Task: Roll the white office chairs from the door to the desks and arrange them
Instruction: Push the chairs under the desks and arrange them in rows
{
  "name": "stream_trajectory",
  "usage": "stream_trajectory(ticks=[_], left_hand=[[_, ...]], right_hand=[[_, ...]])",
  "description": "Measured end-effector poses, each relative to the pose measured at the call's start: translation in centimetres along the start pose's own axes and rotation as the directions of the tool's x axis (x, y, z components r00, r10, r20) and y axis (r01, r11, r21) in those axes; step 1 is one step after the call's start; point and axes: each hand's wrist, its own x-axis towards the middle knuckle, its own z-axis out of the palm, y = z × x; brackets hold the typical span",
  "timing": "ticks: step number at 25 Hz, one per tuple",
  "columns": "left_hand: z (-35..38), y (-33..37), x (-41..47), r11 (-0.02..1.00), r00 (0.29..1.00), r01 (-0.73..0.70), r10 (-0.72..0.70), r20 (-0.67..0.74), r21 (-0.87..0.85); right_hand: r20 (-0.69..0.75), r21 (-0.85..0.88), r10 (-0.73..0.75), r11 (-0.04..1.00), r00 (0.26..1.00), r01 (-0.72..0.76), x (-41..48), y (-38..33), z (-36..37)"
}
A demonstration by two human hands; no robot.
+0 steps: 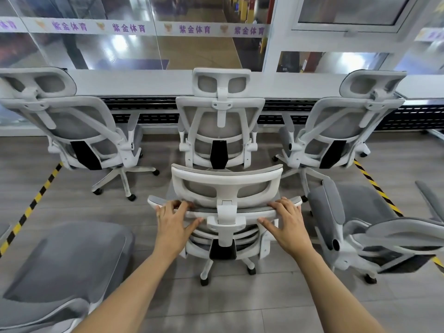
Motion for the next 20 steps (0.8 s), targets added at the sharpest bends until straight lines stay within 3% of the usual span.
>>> stream_trajectory(ticks=[20], left_hand=[[-0.2, 1.9, -5.6, 1.000, 1.000, -0.013, 0.013, -0.011, -0.004]], right_hand=[[0.007, -0.064, 0.008, 0.998, 1.000, -0.008, -5.5, 0.6, -1.5]])
